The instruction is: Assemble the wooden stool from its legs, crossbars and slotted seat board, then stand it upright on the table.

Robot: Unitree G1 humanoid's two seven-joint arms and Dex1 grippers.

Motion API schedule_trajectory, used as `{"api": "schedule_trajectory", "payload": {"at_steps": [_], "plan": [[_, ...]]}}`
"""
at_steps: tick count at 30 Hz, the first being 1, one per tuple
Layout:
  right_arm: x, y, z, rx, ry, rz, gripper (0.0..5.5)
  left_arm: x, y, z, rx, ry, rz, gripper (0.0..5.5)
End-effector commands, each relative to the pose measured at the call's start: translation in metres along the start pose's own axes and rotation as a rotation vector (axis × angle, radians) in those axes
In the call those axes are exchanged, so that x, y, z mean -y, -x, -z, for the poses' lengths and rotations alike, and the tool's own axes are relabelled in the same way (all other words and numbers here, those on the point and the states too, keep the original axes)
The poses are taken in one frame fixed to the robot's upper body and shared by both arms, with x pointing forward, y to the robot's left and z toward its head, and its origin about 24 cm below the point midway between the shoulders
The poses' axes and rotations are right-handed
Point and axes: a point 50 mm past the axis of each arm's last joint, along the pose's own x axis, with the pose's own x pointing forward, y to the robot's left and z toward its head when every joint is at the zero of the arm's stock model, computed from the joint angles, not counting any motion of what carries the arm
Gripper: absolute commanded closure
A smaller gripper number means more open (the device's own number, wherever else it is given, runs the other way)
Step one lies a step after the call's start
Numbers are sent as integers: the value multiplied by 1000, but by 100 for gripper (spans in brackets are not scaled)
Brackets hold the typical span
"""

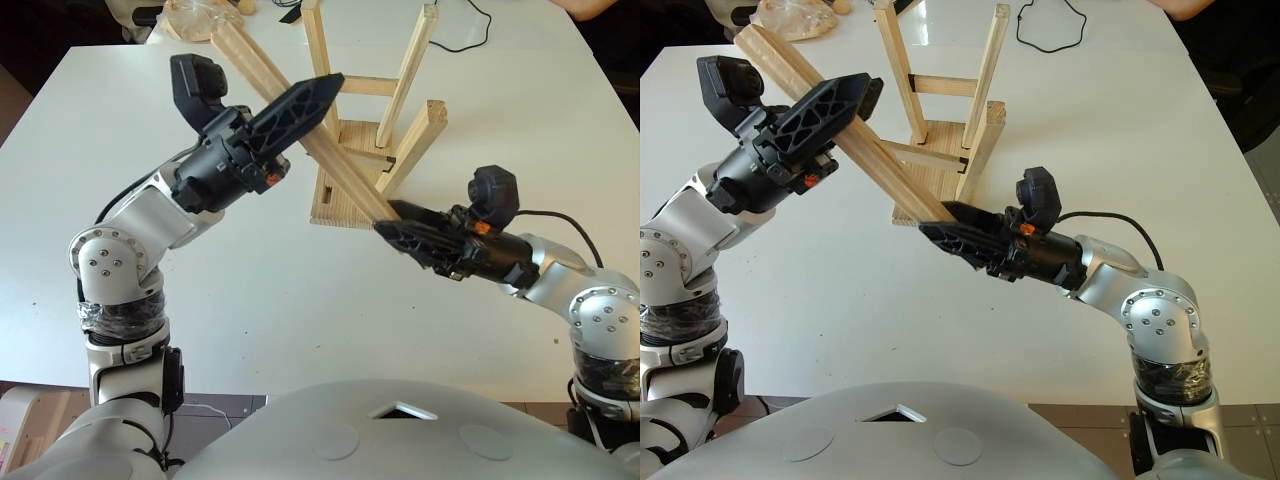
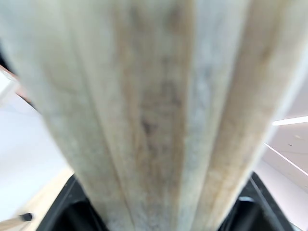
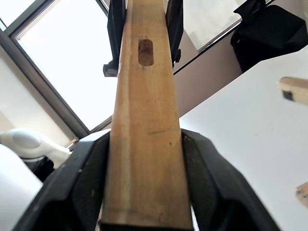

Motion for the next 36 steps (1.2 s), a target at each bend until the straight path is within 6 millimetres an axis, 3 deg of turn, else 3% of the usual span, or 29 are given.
{"api": "schedule_trajectory", "payload": {"at_steps": [1, 6, 11, 14, 18, 27, 33, 36], "plan": [[12, 6, -18, 173, -37, 94, 243, -7, 13, -8, 35, -44, -55, 345], [19, 11, -23, 271, -89, 179, 180, -14, 33, -25, 105, -149, -172, 345], [22, 14, -41, 347, -30, 211, 180, -3, 71, -79, 301, -388, -287, 345], [28, 16, -52, 373, 31, 246, 180, -4, 91, -92, 263, -566, -362, 345], [30, 12, -69, 400, 92, 228, 180, -29, 94, -77, 167, -654, -381, 345], [-5, -13, -104, 506, 132, 17, 180, -73, 42, -24, 44, -689, -287, 345], [-6, -11, -139, 686, 163, 31, 180, -84, 19, -9, -44, -711, -200, 345], [4, -10, -142, 683, 175, 74, 180, -96, 18, 4, -79, -698, -206, 345]]}}
